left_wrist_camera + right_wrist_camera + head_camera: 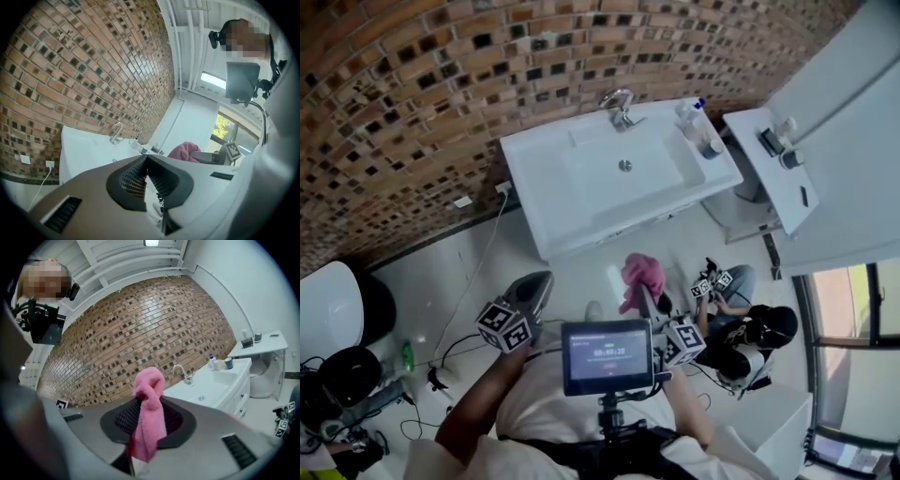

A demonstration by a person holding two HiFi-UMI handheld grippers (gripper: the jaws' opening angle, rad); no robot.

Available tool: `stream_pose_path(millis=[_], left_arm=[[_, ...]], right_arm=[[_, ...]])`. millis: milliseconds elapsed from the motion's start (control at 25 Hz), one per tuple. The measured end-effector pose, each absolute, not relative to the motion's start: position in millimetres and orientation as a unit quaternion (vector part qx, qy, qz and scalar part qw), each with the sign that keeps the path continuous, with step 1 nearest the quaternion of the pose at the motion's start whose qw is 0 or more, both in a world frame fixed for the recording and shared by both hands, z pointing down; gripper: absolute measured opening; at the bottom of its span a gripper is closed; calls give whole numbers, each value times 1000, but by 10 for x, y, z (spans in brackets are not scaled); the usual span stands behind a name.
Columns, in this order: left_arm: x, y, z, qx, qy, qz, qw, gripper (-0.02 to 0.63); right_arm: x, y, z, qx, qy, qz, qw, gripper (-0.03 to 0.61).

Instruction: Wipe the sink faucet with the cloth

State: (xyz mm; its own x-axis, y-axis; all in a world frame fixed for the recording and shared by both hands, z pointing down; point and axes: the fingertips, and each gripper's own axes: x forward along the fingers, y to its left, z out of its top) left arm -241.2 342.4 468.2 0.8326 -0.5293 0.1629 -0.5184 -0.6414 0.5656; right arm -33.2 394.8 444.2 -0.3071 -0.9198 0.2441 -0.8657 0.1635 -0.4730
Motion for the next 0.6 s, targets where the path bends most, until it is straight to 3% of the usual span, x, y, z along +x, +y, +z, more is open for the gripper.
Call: stream_pose_path(millis=[600], left_arm=[[-2498, 3238, 4668, 911, -288, 14, 296, -15]], right_arm=[[-358, 3745, 4456, -598, 762, -245, 45, 94]])
